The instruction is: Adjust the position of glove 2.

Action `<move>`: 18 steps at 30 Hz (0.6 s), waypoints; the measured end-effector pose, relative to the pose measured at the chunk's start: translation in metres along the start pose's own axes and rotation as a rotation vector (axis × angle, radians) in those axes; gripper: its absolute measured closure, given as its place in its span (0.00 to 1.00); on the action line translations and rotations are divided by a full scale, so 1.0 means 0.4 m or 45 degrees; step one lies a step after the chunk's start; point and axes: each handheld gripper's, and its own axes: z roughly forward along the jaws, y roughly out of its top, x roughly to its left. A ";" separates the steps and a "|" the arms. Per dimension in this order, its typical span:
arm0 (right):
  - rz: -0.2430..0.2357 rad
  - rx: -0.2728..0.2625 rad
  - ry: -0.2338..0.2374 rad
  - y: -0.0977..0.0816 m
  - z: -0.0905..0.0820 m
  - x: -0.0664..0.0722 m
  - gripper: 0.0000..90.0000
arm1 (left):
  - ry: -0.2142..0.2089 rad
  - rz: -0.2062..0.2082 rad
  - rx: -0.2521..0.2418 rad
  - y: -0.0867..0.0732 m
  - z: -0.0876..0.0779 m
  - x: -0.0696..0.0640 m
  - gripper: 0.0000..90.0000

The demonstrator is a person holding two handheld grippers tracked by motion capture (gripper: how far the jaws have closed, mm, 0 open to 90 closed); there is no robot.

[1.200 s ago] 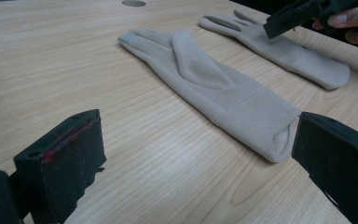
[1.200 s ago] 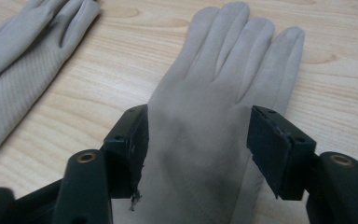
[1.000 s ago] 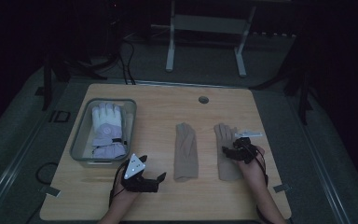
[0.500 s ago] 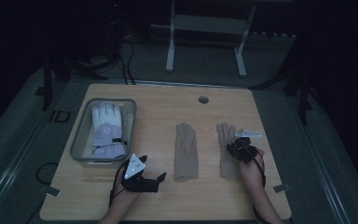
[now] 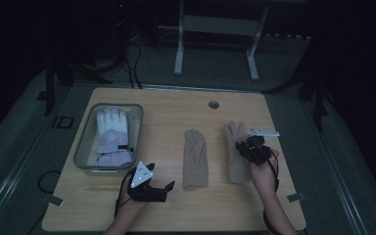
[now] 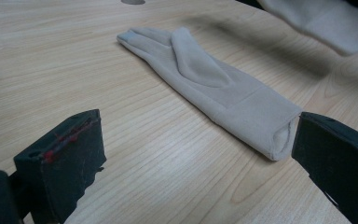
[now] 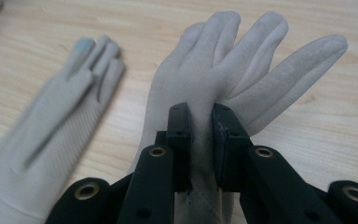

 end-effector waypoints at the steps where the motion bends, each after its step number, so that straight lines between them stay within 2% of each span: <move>1: 0.000 0.000 0.000 0.000 0.000 0.000 0.88 | 0.000 0.000 0.000 0.000 0.000 0.000 0.03; 7: 0.013 -0.026 0.000 0.036 -0.018 0.037 0.87 | 0.004 -0.009 -0.007 0.000 -0.003 0.002 0.03; 15: 0.048 -0.069 0.050 0.063 -0.027 0.084 0.87 | 0.005 -0.004 -0.009 0.001 -0.005 0.003 0.03; 18: 0.049 -0.071 0.076 0.068 -0.020 0.116 0.87 | 0.006 -0.005 -0.010 0.002 -0.005 0.002 0.03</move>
